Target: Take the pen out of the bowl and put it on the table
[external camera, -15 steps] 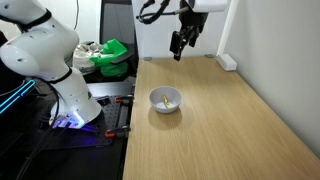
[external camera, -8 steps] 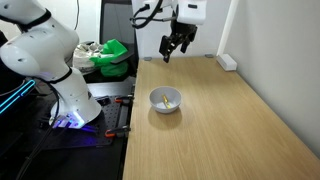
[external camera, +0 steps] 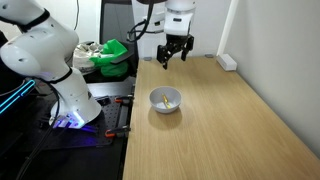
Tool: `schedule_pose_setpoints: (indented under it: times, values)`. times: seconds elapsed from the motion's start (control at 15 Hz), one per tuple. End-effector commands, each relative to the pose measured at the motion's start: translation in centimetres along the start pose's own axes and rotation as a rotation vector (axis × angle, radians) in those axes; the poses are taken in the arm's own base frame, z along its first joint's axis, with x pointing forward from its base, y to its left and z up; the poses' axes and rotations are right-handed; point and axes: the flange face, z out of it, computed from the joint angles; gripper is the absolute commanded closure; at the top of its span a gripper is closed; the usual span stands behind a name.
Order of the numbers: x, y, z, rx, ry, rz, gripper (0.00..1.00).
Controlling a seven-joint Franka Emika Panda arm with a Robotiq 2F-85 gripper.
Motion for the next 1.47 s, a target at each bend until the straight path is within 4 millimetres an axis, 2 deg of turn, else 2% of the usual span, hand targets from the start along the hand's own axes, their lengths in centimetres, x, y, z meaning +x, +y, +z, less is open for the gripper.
schedule_pose_setpoints:
  times: [0.0, 0.4, 0.8, 1.0, 1.4]
  values:
    - [-1.8, 0.8, 1.9, 0.058, 0.053, 0.073, 0.0]
    - [-3.1, 1.3, 5.6, 0.066, 0.095, 0.151, 0.0]
    - [-3.7, 2.0, 7.4, -0.015, 0.075, 0.261, 0.0]
    - [-2.9, 1.9, 8.3, -0.02, 0.072, 0.284, 0.0]
    - [-1.0, 1.2, 11.2, -0.046, 0.073, 0.283, 0.0]
